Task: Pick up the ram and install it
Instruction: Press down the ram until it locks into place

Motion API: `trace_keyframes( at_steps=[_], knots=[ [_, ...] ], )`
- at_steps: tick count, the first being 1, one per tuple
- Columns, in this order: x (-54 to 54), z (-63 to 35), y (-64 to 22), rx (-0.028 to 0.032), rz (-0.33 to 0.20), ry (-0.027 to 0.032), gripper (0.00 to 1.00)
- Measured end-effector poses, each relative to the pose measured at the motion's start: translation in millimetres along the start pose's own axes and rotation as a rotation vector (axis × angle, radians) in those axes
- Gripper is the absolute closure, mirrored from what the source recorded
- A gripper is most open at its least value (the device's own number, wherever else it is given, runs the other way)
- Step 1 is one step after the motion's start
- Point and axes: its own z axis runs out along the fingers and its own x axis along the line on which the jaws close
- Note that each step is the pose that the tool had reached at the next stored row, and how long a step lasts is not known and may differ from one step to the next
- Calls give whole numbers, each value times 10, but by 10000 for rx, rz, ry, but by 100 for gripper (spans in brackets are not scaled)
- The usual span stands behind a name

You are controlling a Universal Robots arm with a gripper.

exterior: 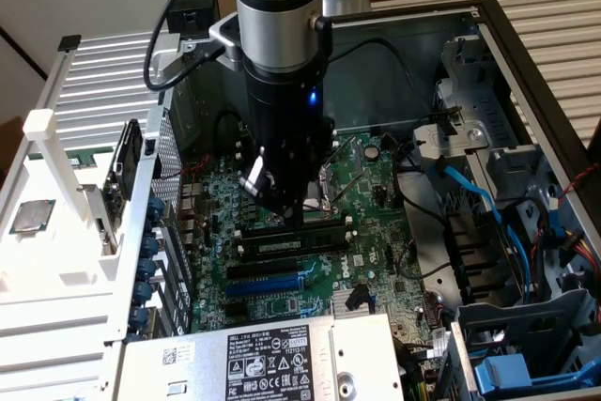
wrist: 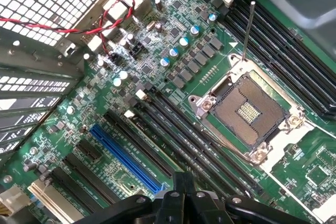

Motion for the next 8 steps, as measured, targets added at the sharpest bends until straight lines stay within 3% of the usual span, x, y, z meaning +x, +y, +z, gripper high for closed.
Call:
trace_keyframes(
  at_steps=[8],
  knots=[
    [0, 0, 0, -13, 1021, 64, 90]
  ],
)
